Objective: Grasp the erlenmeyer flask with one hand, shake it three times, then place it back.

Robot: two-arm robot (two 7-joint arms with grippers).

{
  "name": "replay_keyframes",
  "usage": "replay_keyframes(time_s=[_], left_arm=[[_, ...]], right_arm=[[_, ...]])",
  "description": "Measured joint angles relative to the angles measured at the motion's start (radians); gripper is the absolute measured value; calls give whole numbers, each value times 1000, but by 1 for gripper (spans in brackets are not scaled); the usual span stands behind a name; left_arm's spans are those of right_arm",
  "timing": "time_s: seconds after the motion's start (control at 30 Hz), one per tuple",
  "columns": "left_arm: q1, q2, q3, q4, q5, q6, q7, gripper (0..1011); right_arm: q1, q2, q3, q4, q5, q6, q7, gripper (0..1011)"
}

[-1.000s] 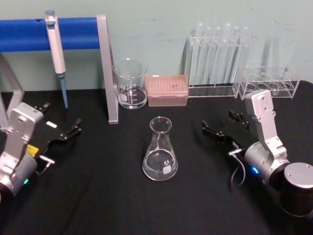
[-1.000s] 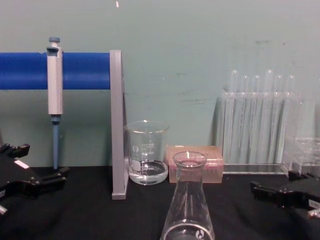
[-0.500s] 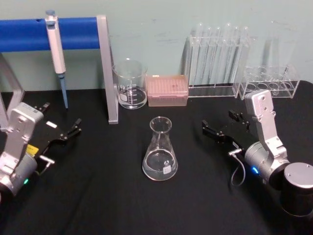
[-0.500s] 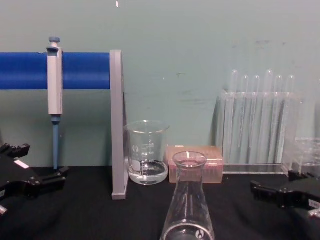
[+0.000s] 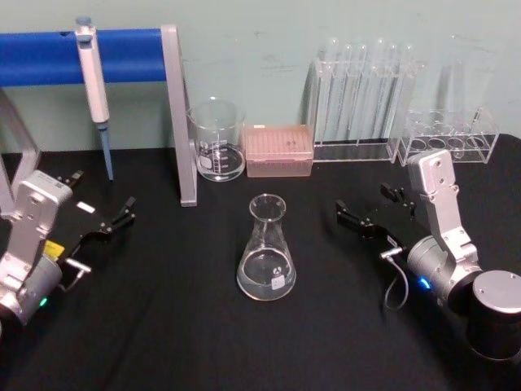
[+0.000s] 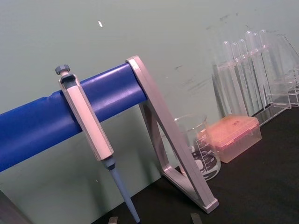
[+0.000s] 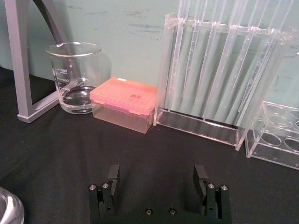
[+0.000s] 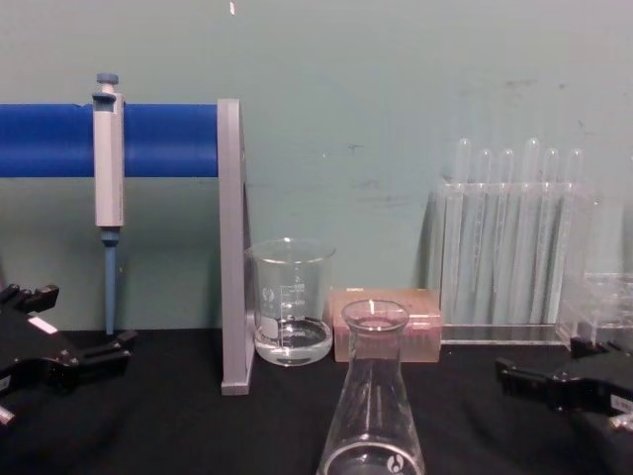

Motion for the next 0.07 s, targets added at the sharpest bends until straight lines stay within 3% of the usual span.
replay_keyframes(time_s=[0.07], left_arm=[[0,0,0,0,0,0,0,1001]], right_arm=[[0,0,0,0,0,0,0,1000]])
